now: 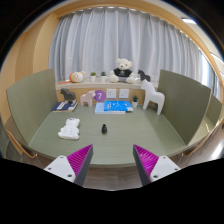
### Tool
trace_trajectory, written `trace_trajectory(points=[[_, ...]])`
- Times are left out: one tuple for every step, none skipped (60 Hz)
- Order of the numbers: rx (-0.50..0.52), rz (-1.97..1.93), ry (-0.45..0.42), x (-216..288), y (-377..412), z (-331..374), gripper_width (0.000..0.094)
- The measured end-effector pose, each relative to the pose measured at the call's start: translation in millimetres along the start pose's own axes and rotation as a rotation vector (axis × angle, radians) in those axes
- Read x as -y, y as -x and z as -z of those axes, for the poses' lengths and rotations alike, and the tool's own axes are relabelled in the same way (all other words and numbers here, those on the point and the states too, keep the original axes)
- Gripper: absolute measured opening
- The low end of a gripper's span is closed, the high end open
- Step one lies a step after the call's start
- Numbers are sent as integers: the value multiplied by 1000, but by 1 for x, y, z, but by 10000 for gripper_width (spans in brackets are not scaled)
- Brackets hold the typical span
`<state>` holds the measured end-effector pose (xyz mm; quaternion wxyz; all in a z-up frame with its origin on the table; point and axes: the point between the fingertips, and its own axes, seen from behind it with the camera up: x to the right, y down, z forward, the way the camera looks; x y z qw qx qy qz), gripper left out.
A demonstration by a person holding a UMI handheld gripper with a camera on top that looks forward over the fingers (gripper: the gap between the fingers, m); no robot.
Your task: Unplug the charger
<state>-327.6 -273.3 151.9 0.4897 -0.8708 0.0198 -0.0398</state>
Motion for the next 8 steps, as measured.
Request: trace_trajectory(points=[[2, 1, 2, -1, 0, 2, 806], [5, 3, 5, 0, 1, 1, 805], [6, 5, 5, 0, 1, 3, 805], [8, 7, 5, 0, 2, 3, 804], [9, 9, 5, -1, 2, 4, 803], [11, 10, 7, -1, 3, 4, 802], [13, 13, 9, -2, 3, 5, 803], [14, 15, 11, -3, 3, 6, 802]])
